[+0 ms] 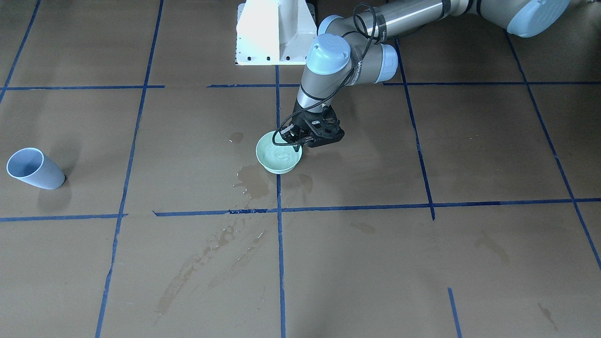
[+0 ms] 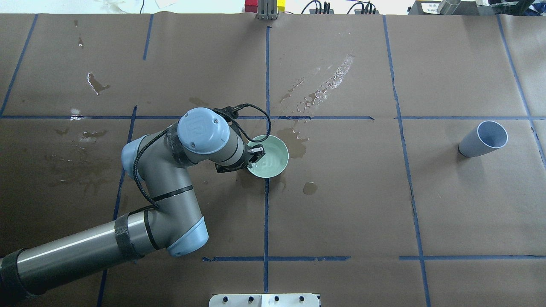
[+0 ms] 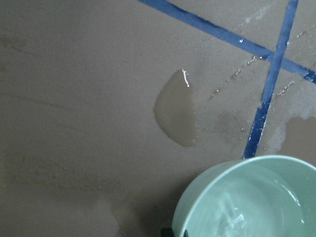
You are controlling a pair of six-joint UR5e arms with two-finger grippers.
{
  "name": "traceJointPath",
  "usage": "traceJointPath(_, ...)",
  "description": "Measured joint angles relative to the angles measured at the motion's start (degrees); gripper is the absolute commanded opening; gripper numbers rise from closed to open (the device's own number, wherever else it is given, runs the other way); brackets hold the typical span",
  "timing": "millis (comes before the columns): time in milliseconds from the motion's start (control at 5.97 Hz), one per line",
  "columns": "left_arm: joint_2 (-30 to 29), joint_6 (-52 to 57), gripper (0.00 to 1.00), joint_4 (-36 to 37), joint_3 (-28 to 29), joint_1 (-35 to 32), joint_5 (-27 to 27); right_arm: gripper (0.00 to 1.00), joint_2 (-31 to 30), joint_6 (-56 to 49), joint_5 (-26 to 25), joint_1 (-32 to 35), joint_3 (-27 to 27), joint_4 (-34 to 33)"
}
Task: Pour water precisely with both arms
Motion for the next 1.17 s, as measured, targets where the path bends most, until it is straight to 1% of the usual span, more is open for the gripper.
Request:
traceJointPath(167,0.75,0.21,0.00,0.00,-1.52,-0.96,-0.26,1.00,0.00,-0.12,0.05,0.00,-0.14,0.00)
traceJointPath(335,2.73,2.01,0.00,-0.03,-4.15,-1.91,-0.44,1.00,0.00,-0.22,0.10,0.00,-0.33,0.00)
traceJointPath(502,5.64,5.01,0.00,-0.07,-7.15,-3.27,-1.72,1.00,0.00,-0.24,0.15,0.00,-0.41,0.00)
traceJointPath(669,8.81,8.10,0.00,-0.15,-9.79,-5.21,-4.20,1.00,0.00,-0.22,0.19,0.00,-0.44,0.00)
traceJointPath(837,13.47,11.90,0.00,-1.31,-12.71,-7.56,-6.13,1.00,0.00,-0.09,0.24,-0.02,-0.45,0.00)
traceJointPath(1004,19.50,15.98,0.00,-4.72,-14.59,-10.42,-8.49,1.00,0.03,0.08,0.28,-0.06,-0.46,0.00)
traceJointPath(1172,25.69,20.97,0.00,-9.16,-14.93,-14.04,-12.05,1.00,0.06,0.19,0.30,-0.08,-0.46,0.00)
